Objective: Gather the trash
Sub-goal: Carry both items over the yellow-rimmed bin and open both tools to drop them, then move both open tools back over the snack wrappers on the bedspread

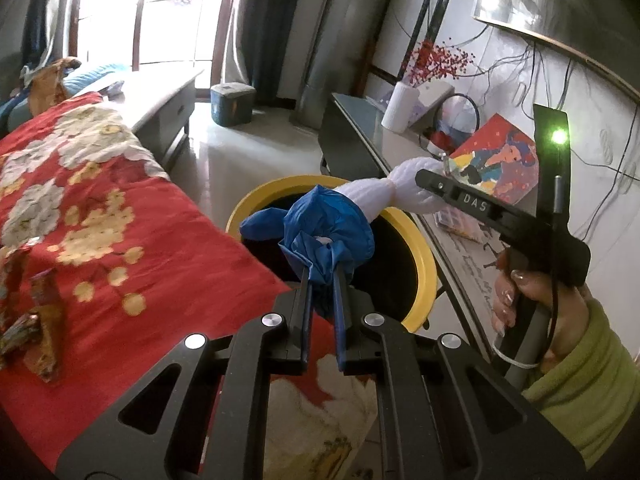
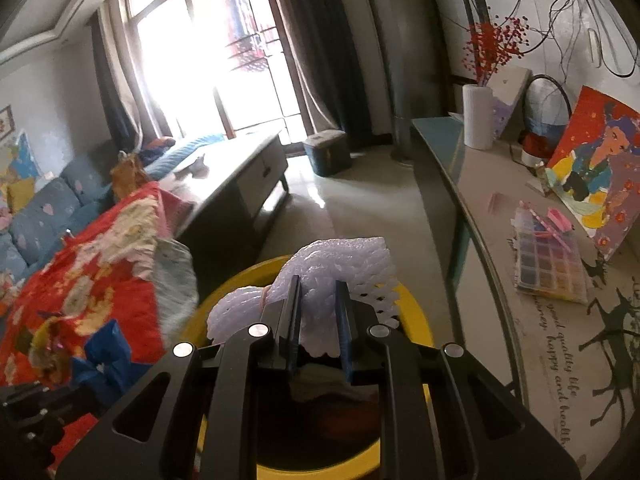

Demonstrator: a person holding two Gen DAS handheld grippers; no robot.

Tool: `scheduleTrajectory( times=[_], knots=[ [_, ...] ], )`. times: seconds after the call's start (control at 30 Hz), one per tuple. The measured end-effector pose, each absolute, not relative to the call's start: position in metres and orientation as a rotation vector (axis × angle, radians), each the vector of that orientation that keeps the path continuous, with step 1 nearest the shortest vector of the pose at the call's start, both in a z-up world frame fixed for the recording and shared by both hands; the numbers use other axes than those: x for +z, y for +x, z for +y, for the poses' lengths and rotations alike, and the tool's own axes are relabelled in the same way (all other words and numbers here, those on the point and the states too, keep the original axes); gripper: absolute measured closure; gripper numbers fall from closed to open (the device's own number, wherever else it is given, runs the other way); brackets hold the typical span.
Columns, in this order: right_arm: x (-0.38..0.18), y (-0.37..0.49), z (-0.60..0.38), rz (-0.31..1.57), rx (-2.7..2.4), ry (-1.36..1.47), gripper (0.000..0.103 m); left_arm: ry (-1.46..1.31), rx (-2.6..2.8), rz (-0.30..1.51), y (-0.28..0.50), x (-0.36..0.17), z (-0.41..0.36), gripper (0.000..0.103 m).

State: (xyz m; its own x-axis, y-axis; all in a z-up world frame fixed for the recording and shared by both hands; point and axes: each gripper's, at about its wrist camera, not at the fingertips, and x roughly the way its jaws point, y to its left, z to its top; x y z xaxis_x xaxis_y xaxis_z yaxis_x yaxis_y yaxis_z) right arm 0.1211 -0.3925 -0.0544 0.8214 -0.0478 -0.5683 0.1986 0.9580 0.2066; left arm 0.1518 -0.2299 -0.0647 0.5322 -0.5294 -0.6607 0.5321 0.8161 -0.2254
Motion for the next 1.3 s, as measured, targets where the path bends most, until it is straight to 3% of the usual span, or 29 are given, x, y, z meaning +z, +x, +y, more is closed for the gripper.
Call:
scheduleTrajectory(
  times=[0.33, 0.4, 0.53, 0.6, 0.77, 0.93, 1.3],
  knots=[
    [-0.075, 0.125, -0.406, 0.639, -0.124, 0.312, 0.077, 0.012, -0.628, 0.834, 0.170, -0.083, -0.247, 0.097],
    [-0.076, 0.125, -0.406, 0.644, -0.121, 0.318, 0.073, 0.013, -0.627, 0.836, 0.170, -0.084, -0.248, 0.094],
    [-0.075, 0.125, -0.405, 0.638, -0.116, 0.325, 0.058, -0.005, -0.633, 0.829, 0.170, -0.083, -0.245, 0.074],
    [-0.072, 0.123, -0.404, 0.629, -0.115, 0.325, 0.056, -0.011, -0.629, 0.823, 0.169, -0.080, -0.242, 0.063],
    [-0.064, 0.120, -0.398, 0.606, -0.103, 0.321, 0.046, -0.055, -0.618, 0.786, 0.164, -0.067, -0.228, 0.028],
    [-0.056, 0.117, -0.391, 0.585, -0.092, 0.312, 0.042, -0.058, -0.590, 0.761, 0.157, -0.059, -0.218, 0.012],
    [-0.033, 0.110, -0.365, 0.543, -0.033, 0.290, 0.042, -0.064, -0.473, 0.666, 0.146, -0.035, -0.181, 0.011]
  ],
)
